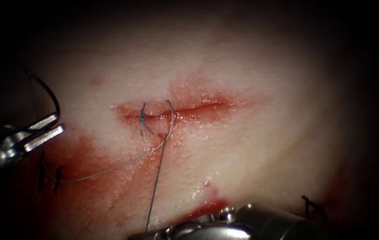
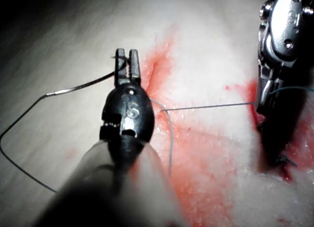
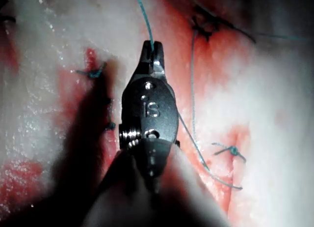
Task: Wound Closure
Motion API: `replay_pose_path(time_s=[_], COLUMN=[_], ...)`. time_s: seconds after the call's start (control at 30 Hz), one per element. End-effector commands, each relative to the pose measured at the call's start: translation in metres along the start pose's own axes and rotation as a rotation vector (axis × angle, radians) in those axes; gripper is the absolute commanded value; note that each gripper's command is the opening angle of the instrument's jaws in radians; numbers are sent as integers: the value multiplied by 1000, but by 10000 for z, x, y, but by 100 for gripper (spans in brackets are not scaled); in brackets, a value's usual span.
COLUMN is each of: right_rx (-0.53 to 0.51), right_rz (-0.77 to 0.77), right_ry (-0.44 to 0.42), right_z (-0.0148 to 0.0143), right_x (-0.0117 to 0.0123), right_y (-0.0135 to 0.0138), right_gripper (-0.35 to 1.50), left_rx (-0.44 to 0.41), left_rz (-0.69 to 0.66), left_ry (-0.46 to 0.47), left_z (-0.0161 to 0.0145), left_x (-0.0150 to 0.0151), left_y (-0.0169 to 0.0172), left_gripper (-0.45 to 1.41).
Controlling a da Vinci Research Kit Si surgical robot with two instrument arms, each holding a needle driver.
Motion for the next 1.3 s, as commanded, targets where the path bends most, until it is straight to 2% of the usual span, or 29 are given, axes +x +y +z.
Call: replay_pose_path(time_s=[0.03, 0.13, 0.23, 0.33, 0.37, 0.4, 0.43, 0.47, 0.73, 0.83, 0.87, 1.0, 1.13, 1.3], right_rx=[19, 96, 114, 123, 95, 49, 12, -99, -213, -241, -255, -277, -263, -261], right_rz=[-2, -11, -14, -11, -1, 10, 20, 36, 27, 19, 19, 5, 16, 17], right_ry=[12, 48, 65, 80, 76, 66, 63, 63, 26, 2, -14, -39, -41, -76], right_z=[13, 22, 25, 23, 18, 12, 6, -21, -95, -111, -114, -105, -79, -54], right_x=[15, 58, 79, 88, 88, 86, 83, 71, 12, -20, -45, -89, -127, -157], right_y=[-2, -15, -19, -13, -3, 5, 12, 38, 102, 118, 125, 129, 128, 125], right_gripper=[-35, -35, -35, -35, 34, 91, 113, 136, 140, 140, 140, 143, 143, 143], left_rx=[1, 1, 1, 1, 1, 1, 1, 1, 2, 2, 2, 3, 3, 4], left_rz=[2, 2, 2, 2, 2, 8, 8, 8, 8, 8, 9, 9, 9, 10], left_ry=[3, 2, 2, 2, 2, 2, 2, 2, 2, 2, 2, 2, 2, 2], left_z=[9, 9, 8, 8, 8, 8, 8, 8, 9, 9, 10, 10, 11, 10], left_x=[-1, -1, -1, -1, -1, -1, -1, -1, -2, -3, -3, -4, -4, -4], left_y=[-3, -3, -3, -3, -3, -3, -3, -3, -3, -3, -3, -2, -2, -2], left_gripper=[-45, -45, -45, -45, -45, -45, -45, -45, -45, -45, -45, -45, -45, -45])
